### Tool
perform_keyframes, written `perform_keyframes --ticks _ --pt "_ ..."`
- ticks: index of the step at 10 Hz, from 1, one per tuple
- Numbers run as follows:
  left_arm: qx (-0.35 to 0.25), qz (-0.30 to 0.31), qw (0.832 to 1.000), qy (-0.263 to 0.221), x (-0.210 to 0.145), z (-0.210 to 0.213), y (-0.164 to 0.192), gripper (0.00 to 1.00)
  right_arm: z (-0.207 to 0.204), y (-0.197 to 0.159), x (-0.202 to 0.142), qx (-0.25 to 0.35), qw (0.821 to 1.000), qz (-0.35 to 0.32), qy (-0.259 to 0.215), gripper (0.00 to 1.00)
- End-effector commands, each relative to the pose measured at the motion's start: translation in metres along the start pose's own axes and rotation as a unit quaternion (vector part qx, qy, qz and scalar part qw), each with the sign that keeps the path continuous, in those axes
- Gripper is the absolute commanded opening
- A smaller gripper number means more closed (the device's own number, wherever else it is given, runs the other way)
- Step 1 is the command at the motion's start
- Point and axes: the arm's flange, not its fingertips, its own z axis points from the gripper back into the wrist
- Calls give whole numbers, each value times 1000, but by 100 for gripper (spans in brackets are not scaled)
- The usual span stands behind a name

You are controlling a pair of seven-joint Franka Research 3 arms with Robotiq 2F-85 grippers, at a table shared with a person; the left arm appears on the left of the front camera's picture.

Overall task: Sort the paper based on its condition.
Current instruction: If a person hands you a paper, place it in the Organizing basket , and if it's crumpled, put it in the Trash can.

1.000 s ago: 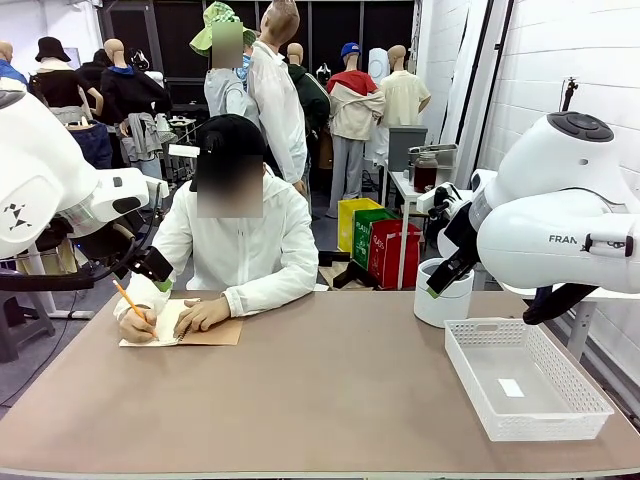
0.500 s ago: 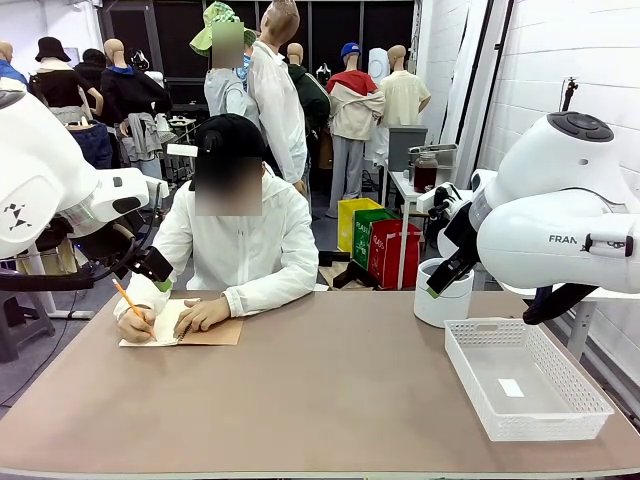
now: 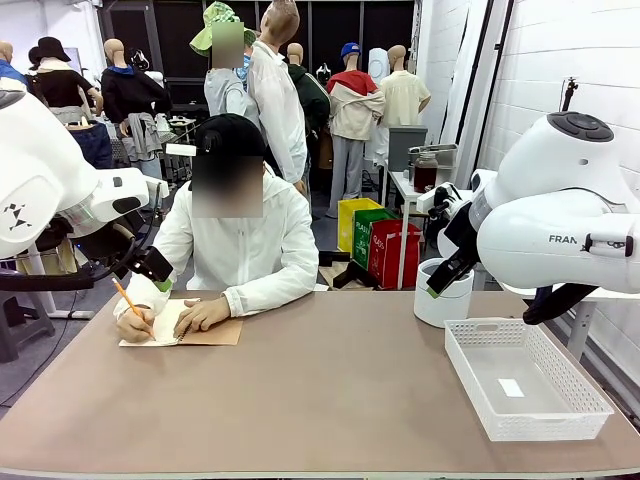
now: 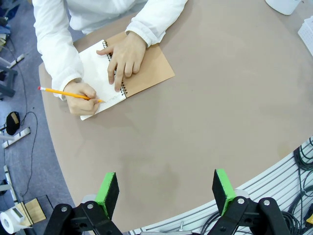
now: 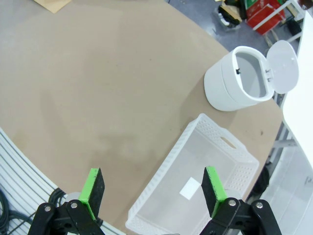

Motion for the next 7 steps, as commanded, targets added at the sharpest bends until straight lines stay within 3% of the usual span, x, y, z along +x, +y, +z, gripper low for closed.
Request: perform_keyframes --ticks 1,7 --pt "0 0 1000 -1 0 1 0 100 0 0 0 0 1000 0 0 100" --pt "0 0 1000 -1 0 1 0 100 0 0 0 0 1000 0 0 100"
